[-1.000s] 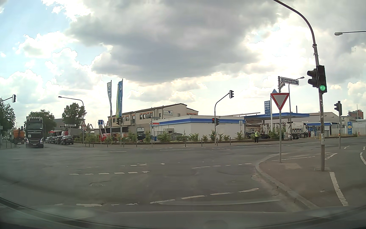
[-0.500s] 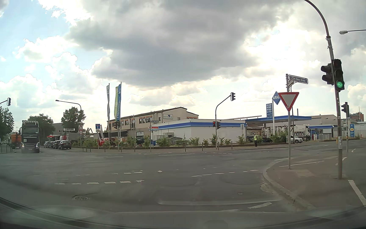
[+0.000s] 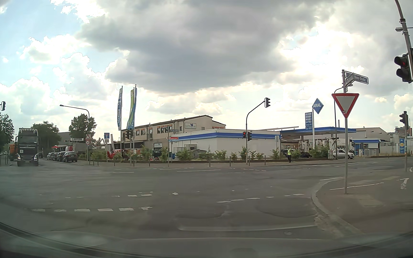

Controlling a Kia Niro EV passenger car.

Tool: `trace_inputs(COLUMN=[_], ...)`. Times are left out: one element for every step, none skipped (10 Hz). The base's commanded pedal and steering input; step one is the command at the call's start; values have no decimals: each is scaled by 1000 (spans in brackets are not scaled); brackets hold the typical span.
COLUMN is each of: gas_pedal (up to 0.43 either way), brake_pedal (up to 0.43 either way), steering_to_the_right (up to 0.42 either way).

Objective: Follow the waypoints while adhering to traffic rules and regulations

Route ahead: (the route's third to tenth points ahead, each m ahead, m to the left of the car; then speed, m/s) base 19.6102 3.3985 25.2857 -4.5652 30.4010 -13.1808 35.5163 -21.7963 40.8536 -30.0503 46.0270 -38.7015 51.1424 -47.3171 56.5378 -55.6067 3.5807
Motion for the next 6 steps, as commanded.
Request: trace_inputs(gas_pedal=[378,370,339,319,311,248], brake_pedal=[18,18,18,18,18,18], steering_to_the_right=[-11,-9,-6,-4,-1,9])
